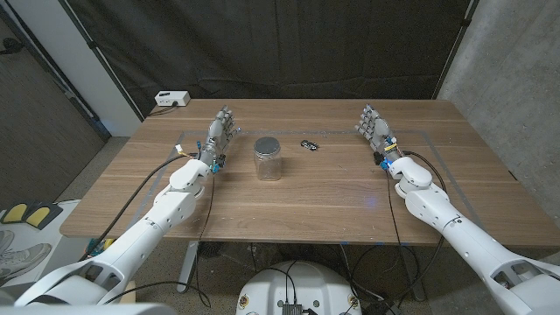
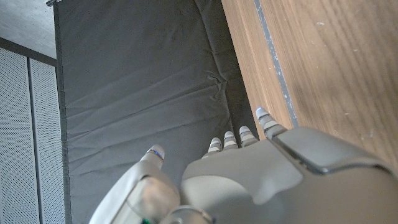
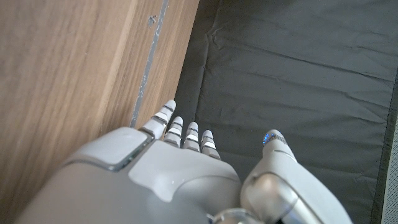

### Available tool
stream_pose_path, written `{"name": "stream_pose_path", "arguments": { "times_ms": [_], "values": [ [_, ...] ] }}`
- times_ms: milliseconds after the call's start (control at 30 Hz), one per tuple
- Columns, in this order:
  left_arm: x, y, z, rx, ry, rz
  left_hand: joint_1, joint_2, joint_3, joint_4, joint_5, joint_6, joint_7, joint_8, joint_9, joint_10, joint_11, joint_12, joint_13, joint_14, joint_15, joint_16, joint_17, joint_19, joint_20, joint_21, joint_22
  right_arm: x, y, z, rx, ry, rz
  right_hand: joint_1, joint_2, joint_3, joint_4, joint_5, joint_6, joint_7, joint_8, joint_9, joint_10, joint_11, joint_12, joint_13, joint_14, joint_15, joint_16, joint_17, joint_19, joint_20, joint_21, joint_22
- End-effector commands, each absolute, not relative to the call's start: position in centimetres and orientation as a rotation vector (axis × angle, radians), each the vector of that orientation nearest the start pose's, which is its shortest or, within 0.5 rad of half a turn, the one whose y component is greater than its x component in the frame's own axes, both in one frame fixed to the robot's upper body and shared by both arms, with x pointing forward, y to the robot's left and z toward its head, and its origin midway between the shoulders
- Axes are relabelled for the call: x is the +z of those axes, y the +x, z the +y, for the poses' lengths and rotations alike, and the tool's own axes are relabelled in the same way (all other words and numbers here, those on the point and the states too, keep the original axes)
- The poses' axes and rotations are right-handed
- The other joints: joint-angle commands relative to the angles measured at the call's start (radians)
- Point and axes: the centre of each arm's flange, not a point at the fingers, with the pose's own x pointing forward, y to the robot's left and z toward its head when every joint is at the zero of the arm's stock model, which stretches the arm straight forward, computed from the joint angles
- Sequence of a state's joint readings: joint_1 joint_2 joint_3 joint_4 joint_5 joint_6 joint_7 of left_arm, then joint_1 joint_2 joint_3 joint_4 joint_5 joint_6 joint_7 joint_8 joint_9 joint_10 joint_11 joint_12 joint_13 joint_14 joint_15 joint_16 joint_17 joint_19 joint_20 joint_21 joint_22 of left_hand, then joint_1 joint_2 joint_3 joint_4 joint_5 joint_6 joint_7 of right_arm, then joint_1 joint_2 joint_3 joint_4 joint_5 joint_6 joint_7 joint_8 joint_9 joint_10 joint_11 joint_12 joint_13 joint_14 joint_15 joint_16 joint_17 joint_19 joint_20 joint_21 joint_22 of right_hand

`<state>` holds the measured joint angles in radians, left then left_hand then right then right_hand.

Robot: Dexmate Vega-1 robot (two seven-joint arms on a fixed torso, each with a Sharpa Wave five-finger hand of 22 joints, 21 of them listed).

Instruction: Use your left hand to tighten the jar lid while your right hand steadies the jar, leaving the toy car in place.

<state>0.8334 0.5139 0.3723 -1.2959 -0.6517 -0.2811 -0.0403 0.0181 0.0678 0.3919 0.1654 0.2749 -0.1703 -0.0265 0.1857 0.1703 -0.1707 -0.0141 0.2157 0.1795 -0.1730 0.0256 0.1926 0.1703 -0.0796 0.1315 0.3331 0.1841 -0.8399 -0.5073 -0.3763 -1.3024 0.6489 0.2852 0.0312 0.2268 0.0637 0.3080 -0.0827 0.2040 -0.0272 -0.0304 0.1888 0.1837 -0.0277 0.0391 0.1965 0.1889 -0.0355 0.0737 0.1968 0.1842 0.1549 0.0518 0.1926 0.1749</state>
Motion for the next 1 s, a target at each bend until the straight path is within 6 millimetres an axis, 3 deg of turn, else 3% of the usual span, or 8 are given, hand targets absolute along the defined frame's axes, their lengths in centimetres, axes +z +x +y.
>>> {"name": "stream_pose_path", "arguments": {
  "times_ms": [33, 133, 200, 367, 1000],
  "values": [
    [-2.2, 66.0, 29.0, -0.230, -0.018, -0.575, -0.001, 0.037, 0.000, -0.001, 0.006, -0.045, -0.015, 0.005, 0.003, -0.062, 0.017, 0.003, 0.005, -0.008, 0.031, 0.007, 0.005, 0.011, 0.032, 0.003, 0.003, -3.0, 64.8, -27.4, 0.230, 0.007, -0.591, 0.013, -0.001, 0.007, -0.005, 0.006, 0.000, -0.007, 0.004, 0.002, 0.005, 0.013, 0.009, 0.005, 0.007, 0.011, 0.009, 0.002, 0.004, 0.008, 0.007, 0.002],
    [-2.1, 66.1, 28.9, -0.235, -0.017, -0.572, -0.002, 0.034, -0.007, 0.000, 0.006, -0.034, -0.032, 0.005, 0.004, -0.056, 0.032, 0.002, 0.006, 0.014, 0.084, 0.008, 0.007, 0.017, 0.059, 0.001, 0.005, -3.0, 64.4, -27.1, 0.233, -0.010, -0.593, 0.016, 0.000, 0.008, -0.007, 0.005, 0.002, -0.008, 0.005, 0.002, 0.008, 0.012, 0.010, 0.005, 0.009, 0.013, 0.009, 0.002, 0.003, 0.012, 0.006, 0.002],
    [-2.0, 66.2, 28.9, -0.241, -0.014, -0.570, -0.003, 0.033, -0.011, 0.000, 0.005, -0.029, -0.037, 0.004, 0.004, -0.043, 0.044, 0.005, 0.007, 0.038, 0.102, 0.013, 0.009, 0.024, 0.074, 0.001, 0.006, -3.0, 64.2, -26.8, 0.234, -0.021, -0.596, 0.021, 0.005, 0.011, -0.010, 0.005, 0.005, -0.007, 0.006, 0.002, 0.011, 0.013, 0.010, 0.005, 0.012, 0.015, 0.010, 0.002, 0.003, 0.014, 0.007, 0.003],
    [-1.8, 66.4, 28.8, -0.258, -0.009, -0.566, -0.004, 0.029, -0.020, 0.001, 0.005, -0.012, -0.043, 0.007, 0.005, -0.001, 0.067, 0.018, 0.009, 0.071, 0.122, 0.019, 0.011, 0.037, 0.079, 0.001, 0.008, -3.1, 63.4, -25.8, 0.251, -0.060, -0.612, 0.032, 0.014, 0.018, -0.016, 0.003, 0.013, -0.008, 0.009, 0.002, 0.022, 0.016, 0.013, 0.005, 0.018, 0.015, 0.011, 0.003, 0.003, 0.015, 0.007, 0.003],
    [-1.4, 65.9, 28.9, -0.311, 0.010, -0.579, -0.005, 0.024, -0.032, 0.000, 0.004, 0.023, -0.042, 0.014, 0.007, 0.046, 0.084, 0.030, 0.013, 0.098, 0.127, 0.019, 0.014, 0.048, 0.080, 0.000, 0.011, -4.3, 61.0, -22.0, 0.297, -0.166, -0.657, 0.044, -0.005, 0.014, -0.034, -0.003, 0.021, -0.006, 0.010, 0.002, 0.025, 0.010, 0.011, 0.006, 0.025, 0.013, 0.011, 0.004, -0.001, 0.025, 0.006, 0.003]
  ]
}}
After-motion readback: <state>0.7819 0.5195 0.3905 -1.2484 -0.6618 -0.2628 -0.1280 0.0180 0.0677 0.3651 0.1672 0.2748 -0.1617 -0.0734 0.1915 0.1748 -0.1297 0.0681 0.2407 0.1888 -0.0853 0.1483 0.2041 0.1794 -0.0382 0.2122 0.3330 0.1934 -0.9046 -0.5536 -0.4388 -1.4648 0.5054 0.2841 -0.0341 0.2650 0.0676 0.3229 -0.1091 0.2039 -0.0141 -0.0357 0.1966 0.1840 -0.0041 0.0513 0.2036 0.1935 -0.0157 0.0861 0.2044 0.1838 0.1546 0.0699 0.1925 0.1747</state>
